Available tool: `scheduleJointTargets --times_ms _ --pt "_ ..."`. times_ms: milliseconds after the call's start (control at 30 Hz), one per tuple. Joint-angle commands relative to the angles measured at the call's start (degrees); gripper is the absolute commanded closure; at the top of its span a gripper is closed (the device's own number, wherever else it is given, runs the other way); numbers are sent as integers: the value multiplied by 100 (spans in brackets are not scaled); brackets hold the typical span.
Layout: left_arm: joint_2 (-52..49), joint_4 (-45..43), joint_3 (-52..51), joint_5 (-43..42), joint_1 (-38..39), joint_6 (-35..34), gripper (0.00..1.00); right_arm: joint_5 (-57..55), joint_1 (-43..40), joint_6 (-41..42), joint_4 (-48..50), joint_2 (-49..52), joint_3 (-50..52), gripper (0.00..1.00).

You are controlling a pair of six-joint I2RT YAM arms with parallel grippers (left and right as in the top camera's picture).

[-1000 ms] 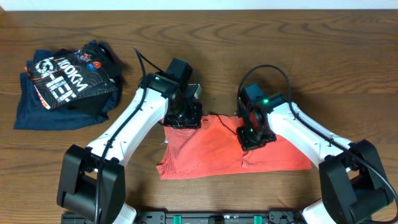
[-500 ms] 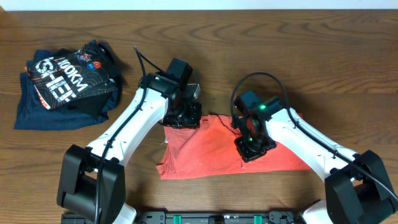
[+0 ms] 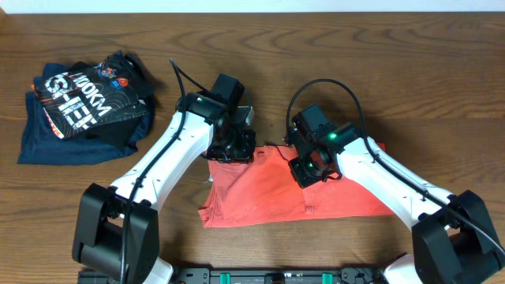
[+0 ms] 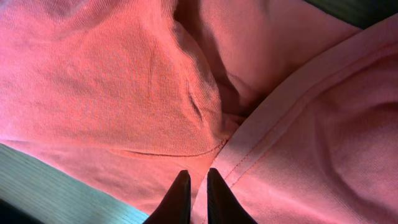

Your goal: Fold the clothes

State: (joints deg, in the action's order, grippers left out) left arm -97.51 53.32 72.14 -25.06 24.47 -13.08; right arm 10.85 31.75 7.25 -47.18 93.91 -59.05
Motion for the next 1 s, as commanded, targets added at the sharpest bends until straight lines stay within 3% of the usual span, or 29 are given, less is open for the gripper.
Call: scheduleJointTargets --times_ms 0,67,133,333,400,533,733,967 --pt "11 20 83 70 -13 96 73 -9 52 37 -63 -79 24 89" --pt "11 22 83 70 -13 96 73 -20 52 35 -127 -81 24 88" --pt "11 22 83 70 -13 96 73 -140 35 76 -136 -101 22 94" --pt "11 197 83 76 -13 96 72 -1762 -240 1493 -186 -544 11 91" --pt "11 328 55 195 -13 94 55 -2022 -417 1633 -192 -758 11 84" --pt "9 382 -151 599 -13 92 39 -2111 -964 1628 -258 -1051 11 71" --pt "-109 297 -564 699 -66 79 34 -2004 -1725 1572 -780 -1064 24 69" --pt "-140 254 -960 1390 -212 -232 33 -2002 -1858 1499 -901 -1064 31 67"
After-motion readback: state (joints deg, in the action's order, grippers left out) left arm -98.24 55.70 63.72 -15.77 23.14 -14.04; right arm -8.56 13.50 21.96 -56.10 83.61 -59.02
